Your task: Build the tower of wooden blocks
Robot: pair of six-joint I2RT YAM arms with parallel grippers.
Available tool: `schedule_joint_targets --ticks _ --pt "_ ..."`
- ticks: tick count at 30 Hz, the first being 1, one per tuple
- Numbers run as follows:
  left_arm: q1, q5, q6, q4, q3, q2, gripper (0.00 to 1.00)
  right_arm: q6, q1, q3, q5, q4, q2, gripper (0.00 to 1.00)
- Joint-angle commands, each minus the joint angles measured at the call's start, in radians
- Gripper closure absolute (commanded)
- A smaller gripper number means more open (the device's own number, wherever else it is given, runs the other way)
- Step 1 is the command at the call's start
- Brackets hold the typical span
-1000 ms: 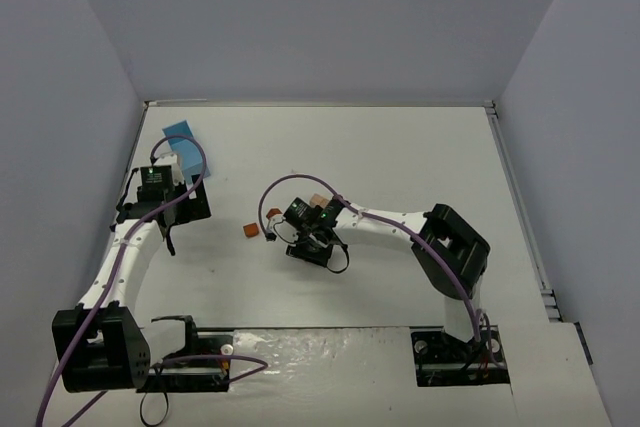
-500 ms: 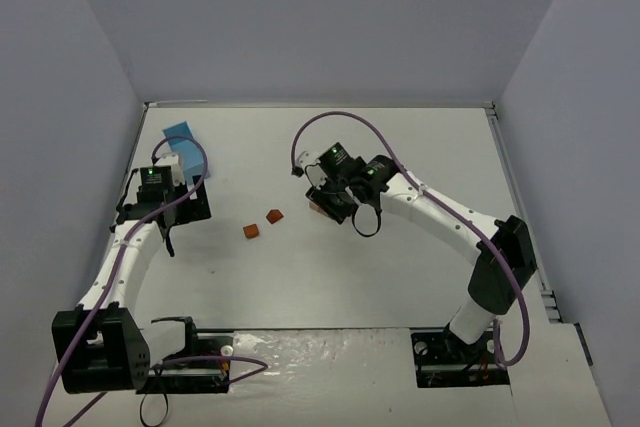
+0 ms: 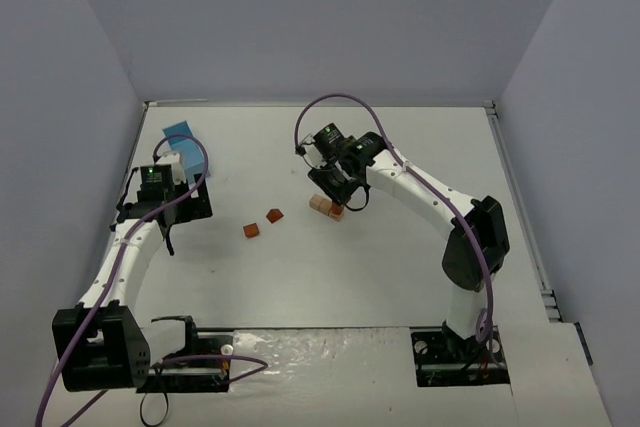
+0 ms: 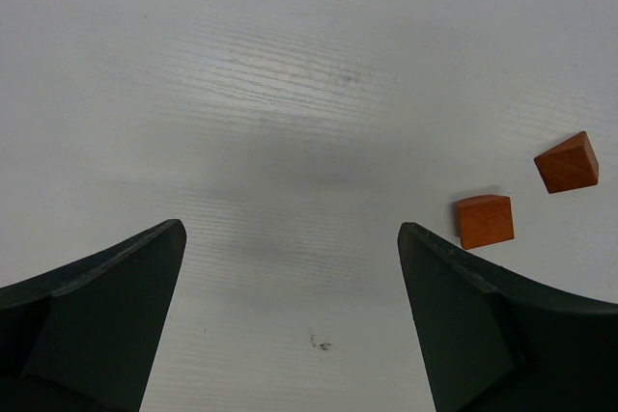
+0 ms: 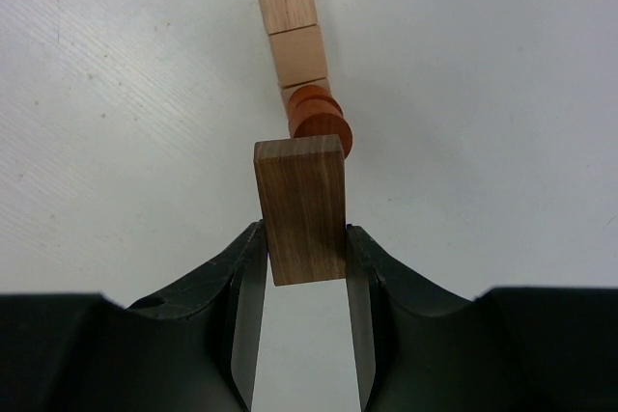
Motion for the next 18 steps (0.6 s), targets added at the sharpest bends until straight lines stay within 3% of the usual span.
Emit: schedule_joint_targets --ticks 1,18 --pt "0.003 0.01 -0.006 0.047 0.025 -0.02 0.1 0.017 -0.021 0.086 0.056 -0.012 0.035 1.0" --pt "0.003 0.033 -0.009 0.047 0.033 -0.008 0.1 -0.051 -0.031 0.094 0.03 -0.015 0.094 1.0"
